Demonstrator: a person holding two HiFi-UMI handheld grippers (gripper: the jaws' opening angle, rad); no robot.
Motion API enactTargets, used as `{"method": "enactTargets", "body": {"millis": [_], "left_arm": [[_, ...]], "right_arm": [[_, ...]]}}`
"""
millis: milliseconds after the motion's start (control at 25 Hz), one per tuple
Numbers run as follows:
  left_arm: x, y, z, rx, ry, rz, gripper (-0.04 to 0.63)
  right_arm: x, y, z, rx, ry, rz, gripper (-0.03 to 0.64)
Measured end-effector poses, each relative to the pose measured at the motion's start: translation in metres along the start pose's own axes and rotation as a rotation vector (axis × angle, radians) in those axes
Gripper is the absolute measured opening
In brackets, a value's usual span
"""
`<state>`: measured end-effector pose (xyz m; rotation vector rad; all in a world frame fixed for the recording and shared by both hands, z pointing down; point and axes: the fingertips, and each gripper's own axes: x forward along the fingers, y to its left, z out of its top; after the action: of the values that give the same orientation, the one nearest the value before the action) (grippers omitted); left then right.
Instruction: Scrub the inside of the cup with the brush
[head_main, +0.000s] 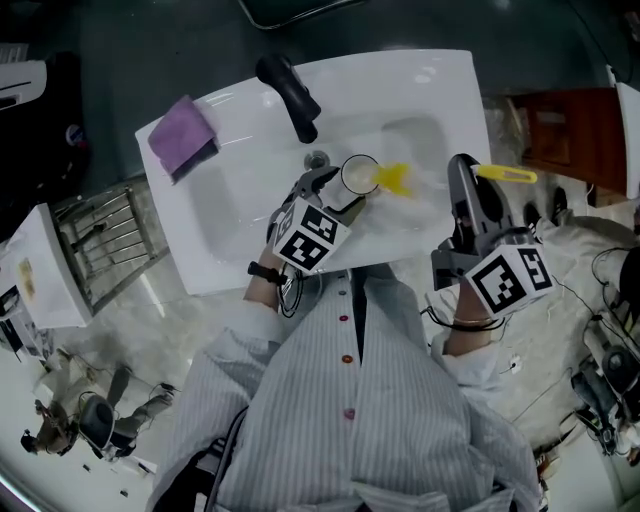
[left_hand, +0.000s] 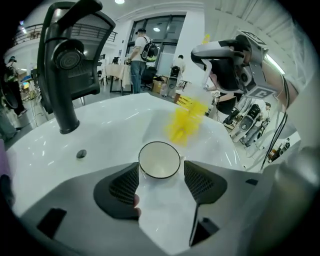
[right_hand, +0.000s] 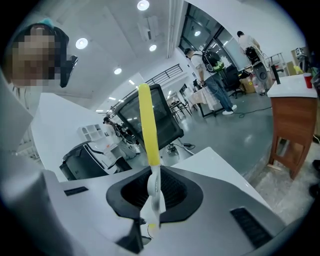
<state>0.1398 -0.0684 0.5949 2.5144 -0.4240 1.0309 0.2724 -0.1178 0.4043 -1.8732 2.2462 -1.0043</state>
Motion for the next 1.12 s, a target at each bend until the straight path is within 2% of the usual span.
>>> {"method": "enactTargets", "body": {"millis": [240, 440, 840, 1120], "left_arm": [[0.024, 0.003, -0.015, 0.035, 0.024, -0.054, 0.333], [0.041, 0.005, -0.023, 0.102, 0.044, -0.081, 0.371], [0.071, 0.007, -0.026, 0.177, -0.011, -0.129, 0.377], [0.081, 0.003, -0.026, 0.226, -0.053, -0.130, 0.381]], "right_arm": [[0.002, -0.007, -0.006, 0.013, 0.007, -0.016, 0.055], [0.002, -0.011, -0.006, 0.022, 0.006, -0.030, 0.055], [0.008, -0.017, -0.016, 0.037, 0.017, -0.040, 0.055], [0.004, -0.021, -0.017, 0.059, 0.011, -0.047, 0.055]]}}
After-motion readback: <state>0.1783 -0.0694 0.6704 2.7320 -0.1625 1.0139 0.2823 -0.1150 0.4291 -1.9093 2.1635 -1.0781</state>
